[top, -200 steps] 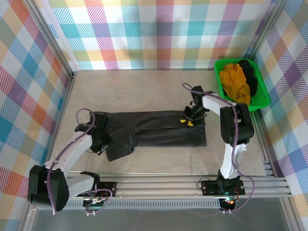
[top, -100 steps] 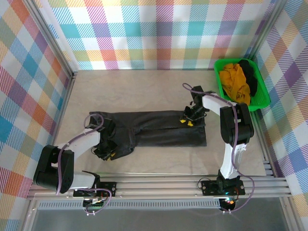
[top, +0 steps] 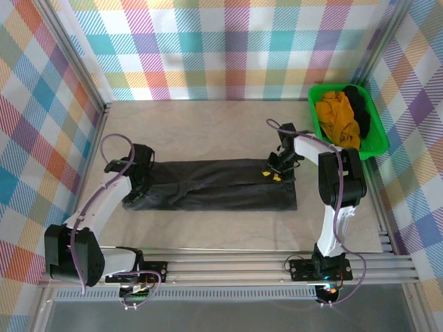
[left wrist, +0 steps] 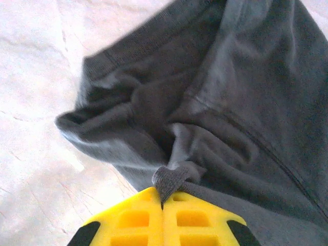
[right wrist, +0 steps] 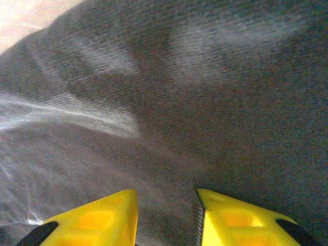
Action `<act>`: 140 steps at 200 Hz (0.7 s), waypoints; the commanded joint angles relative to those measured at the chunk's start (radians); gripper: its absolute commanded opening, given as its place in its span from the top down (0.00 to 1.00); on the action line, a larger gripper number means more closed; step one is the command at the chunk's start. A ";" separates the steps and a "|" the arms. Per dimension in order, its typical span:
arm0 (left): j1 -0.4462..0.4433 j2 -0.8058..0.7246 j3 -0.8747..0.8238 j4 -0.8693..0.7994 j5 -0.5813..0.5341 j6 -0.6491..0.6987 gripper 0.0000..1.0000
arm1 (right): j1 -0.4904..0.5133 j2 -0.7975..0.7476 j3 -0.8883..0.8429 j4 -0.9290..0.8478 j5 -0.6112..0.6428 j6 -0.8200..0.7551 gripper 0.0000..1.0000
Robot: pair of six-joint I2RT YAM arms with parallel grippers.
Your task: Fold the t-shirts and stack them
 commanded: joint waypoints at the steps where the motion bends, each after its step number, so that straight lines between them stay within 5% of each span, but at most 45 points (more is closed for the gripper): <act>1: 0.044 0.031 0.028 0.000 -0.043 0.068 1.00 | -0.008 0.019 0.029 -0.034 -0.002 -0.017 0.66; 73: 0.116 0.214 0.009 0.088 -0.023 0.093 1.00 | -0.010 0.029 0.030 -0.047 0.007 -0.023 0.66; 98: 0.133 0.296 0.017 0.121 -0.026 0.134 0.94 | -0.010 0.033 0.025 -0.045 0.011 -0.021 0.66; 140: 0.153 0.422 0.068 0.158 -0.052 0.194 0.71 | -0.010 0.025 0.023 -0.041 0.011 -0.027 0.66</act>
